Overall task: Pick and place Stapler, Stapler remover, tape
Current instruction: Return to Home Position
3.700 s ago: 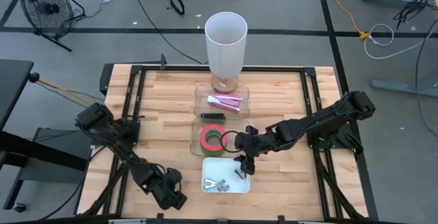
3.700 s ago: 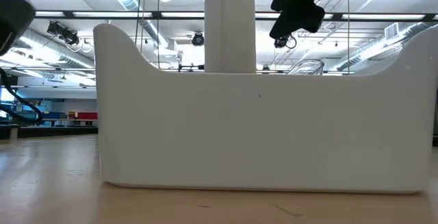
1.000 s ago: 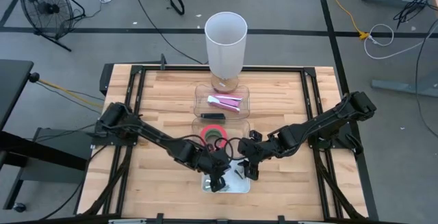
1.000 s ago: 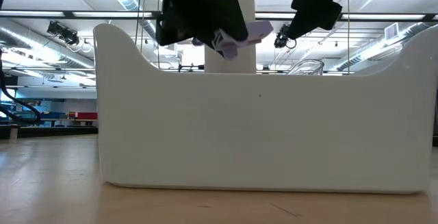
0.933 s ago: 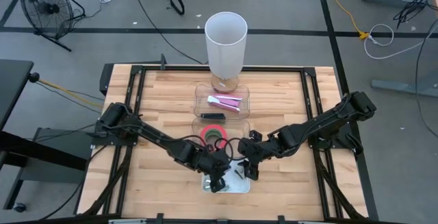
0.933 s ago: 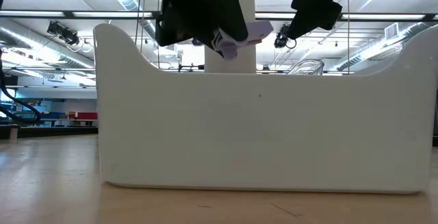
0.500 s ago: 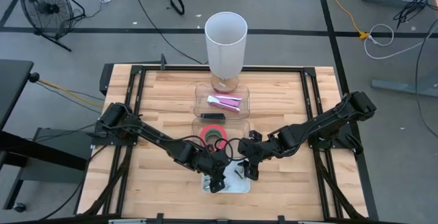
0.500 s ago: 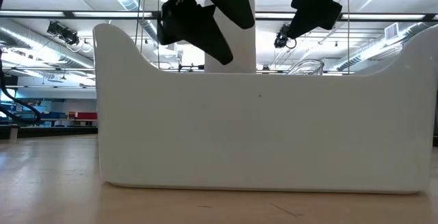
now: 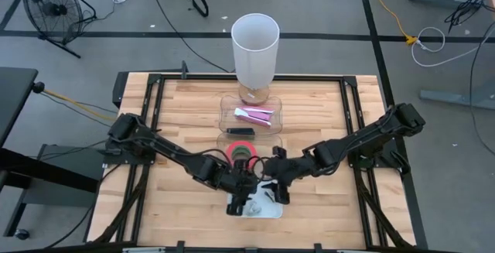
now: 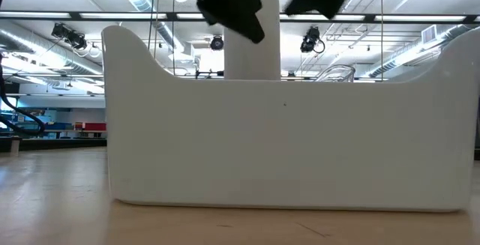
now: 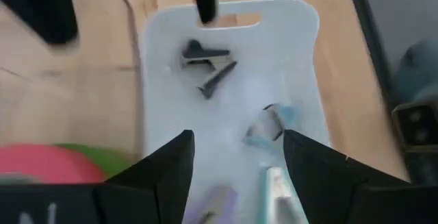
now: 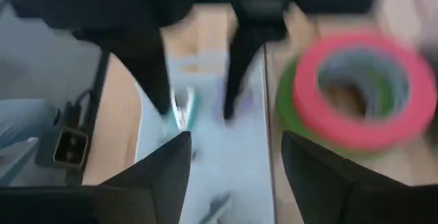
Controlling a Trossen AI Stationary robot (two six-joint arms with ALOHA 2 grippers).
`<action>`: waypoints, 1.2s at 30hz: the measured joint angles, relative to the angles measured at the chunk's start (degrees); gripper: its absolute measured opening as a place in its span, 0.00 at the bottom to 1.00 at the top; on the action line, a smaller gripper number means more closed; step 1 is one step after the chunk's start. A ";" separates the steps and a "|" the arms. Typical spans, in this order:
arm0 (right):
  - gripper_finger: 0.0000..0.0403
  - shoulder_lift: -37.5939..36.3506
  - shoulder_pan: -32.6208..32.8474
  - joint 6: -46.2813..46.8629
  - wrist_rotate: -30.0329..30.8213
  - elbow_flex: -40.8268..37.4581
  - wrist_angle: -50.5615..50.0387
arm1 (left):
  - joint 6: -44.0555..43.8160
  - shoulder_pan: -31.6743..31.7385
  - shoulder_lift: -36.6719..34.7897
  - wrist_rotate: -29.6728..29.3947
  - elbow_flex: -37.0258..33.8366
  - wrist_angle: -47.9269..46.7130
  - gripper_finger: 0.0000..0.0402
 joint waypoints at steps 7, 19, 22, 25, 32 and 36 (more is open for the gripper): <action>0.57 0.00 -2.40 -11.74 0.42 -0.02 14.35 | 7.17 1.51 -3.56 -3.82 0.00 1.34 0.56; 0.57 0.04 -2.67 1.37 1.06 -0.04 17.37 | -6.25 1.33 -4.67 -5.27 -0.07 5.73 0.56; 0.57 0.04 -2.71 1.29 1.03 -0.04 17.31 | -6.27 1.55 -4.67 -5.21 -0.07 6.02 0.56; 0.57 0.04 -2.79 1.34 1.07 -0.04 17.17 | -6.26 1.92 -4.67 -5.06 -0.07 6.08 0.56; 0.57 -2.99 -3.53 1.31 0.71 -4.05 20.36 | -6.20 1.73 -8.49 -5.05 -0.12 6.14 0.56; 0.57 -11.79 -4.96 1.32 0.85 -10.79 21.47 | -6.19 1.73 -14.03 -4.63 -2.97 8.56 0.56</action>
